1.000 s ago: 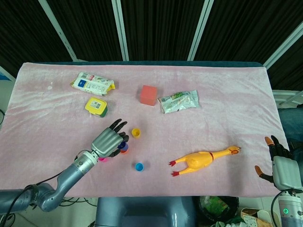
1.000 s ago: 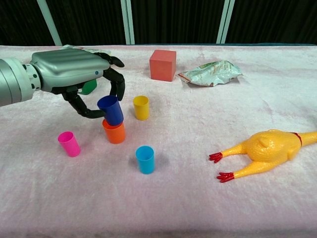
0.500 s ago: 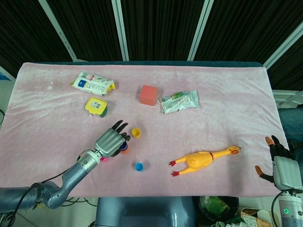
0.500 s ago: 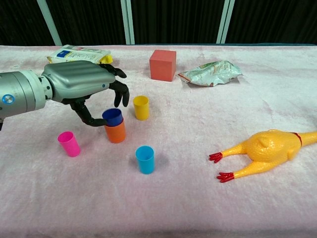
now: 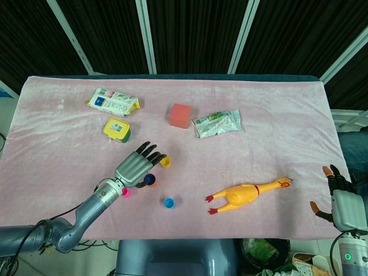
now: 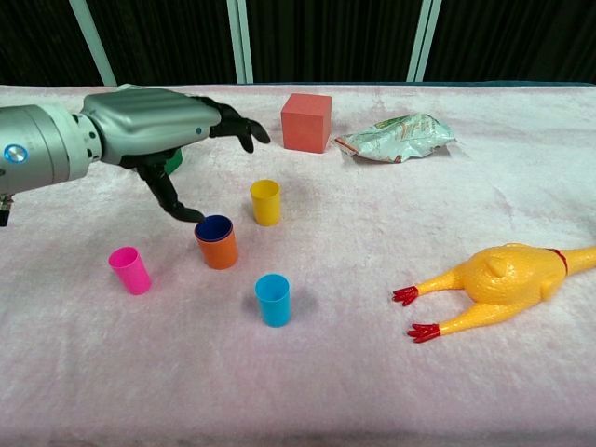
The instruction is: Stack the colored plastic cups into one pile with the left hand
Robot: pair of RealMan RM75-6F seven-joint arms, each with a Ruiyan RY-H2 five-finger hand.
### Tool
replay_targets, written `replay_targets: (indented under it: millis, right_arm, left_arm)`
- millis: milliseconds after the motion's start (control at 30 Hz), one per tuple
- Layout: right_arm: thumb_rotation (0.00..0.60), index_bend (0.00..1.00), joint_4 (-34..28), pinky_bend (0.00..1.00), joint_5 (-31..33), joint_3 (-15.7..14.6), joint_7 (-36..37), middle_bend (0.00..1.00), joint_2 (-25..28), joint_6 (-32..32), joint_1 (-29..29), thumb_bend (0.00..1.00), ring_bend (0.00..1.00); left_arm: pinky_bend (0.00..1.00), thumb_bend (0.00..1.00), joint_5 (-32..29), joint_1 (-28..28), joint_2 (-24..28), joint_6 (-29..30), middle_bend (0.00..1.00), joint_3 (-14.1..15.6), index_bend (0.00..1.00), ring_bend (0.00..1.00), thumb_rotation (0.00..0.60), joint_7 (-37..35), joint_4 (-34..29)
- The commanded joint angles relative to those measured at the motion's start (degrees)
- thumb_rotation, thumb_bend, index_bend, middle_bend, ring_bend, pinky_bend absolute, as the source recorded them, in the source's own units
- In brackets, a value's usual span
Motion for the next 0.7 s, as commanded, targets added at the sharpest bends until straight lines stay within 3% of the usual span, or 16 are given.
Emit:
replay_targets:
  millis: [33,233,467,700]
  right_arm:
    - [0.600,0.00,-0.1,0.16,0.1,0.0,0.1,0.02,0.0,0.0,0.0,0.19,0.11]
    - [0.600,0.00,0.0,0.16,0.4,0.1,0.4,0.02,0.1,-0.2,0.0,0.19,0.11]
    - [0.600,0.00,0.0,0.16,0.7,0.2,0.9,0.02,0.3,-0.6,0.0,0.19,0.11]
    - [0.600,0.00,-0.1,0.16,0.8,0.2,0.9,0.02,0.3,-0.5,0.0,0.19,0.11]
  left_arm:
    - [0.00,0.18,-2.5,-2.2,-0.8,-1.8,0.18,-2.8,0.11,0.00,0.600,-0.4,2.6]
    - [0.00,0.18,-12.3,-8.6,-5.4,-8.6,0.21,-5.8,0.13,0.00,0.600,3.9,10.4]
    - [0.00,0.18,-20.4,-12.3,-9.5,-10.4,0.25,-4.9,0.14,0.00,0.600,8.4,15.9]
    - [0.00,0.18,-22.8,-13.6,-10.9,-10.6,0.31,-3.7,0.19,0.00,0.600,8.8,17.3]
